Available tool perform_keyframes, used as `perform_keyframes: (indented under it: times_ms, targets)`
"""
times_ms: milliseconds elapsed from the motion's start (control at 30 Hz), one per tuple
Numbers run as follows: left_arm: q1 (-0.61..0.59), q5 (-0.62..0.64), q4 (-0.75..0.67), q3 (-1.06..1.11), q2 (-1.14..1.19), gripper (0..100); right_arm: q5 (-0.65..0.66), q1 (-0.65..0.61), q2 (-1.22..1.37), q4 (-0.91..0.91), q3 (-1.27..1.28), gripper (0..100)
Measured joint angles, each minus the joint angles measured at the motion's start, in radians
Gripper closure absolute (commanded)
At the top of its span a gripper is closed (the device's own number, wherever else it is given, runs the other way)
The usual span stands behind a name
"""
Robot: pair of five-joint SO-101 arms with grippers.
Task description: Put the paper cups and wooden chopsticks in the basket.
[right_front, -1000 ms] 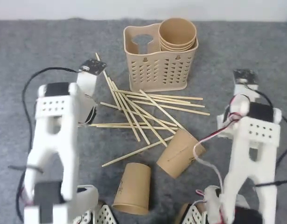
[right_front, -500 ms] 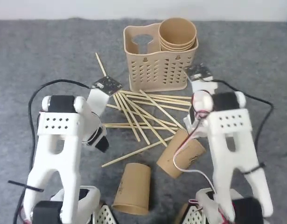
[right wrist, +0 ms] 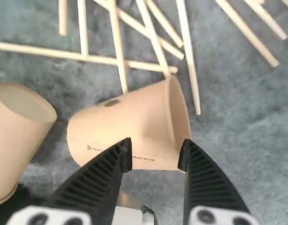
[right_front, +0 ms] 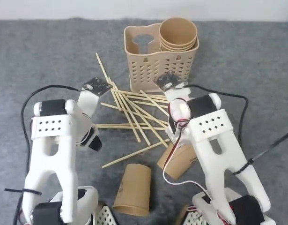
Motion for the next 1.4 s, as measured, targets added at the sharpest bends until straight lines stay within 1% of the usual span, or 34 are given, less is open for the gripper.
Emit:
perform_keyframes:
  times_ms: [167,200,233,300,333,367,433,533,700,967,1200,1300,1400]
  targets:
    - [-0.002,-0.006,-0.040,0.040,0.000,79,0.057,0.046,0.000,-0.038,0.092,82.8]
    - [-0.002,-0.006,-0.048,0.048,0.000,79,0.069,0.054,0.000,-0.043,0.107,84.4]
    - [-0.002,-0.006,-0.054,0.055,0.000,79,0.080,0.055,0.000,-0.044,0.115,87.6]
    - [0.000,-0.006,-0.058,0.058,0.000,79,0.104,0.054,0.000,-0.048,0.115,98.3]
    - [0.000,-0.006,-0.060,0.058,0.000,79,0.117,0.054,0.000,-0.048,0.115,99.8]
    - [0.000,-0.006,-0.060,0.058,0.000,79,0.127,0.054,0.000,-0.048,0.114,97.2]
    - [0.000,-0.006,-0.060,0.058,0.000,79,0.144,0.055,-0.002,-0.046,0.101,99.6]
    - [0.000,-0.006,-0.060,0.058,0.000,79,0.173,0.049,-0.002,0.020,0.044,99.1]
    - [0.000,-0.003,-0.060,0.058,0.000,79,0.209,0.049,0.000,0.147,-0.138,99.0]
    - [0.000,0.130,-0.180,0.138,0.000,79,0.210,0.051,-0.018,0.149,-0.439,99.0]
    - [0.000,0.310,-0.336,0.212,0.000,79,0.262,0.051,-0.049,0.149,-0.801,99.0]
    - [0.000,0.356,-0.390,0.236,0.000,79,0.292,0.091,-0.015,0.141,-0.944,99.0]
    - [-0.020,0.382,-0.443,0.267,0.000,79,0.331,0.149,0.049,0.064,-1.060,99.0]
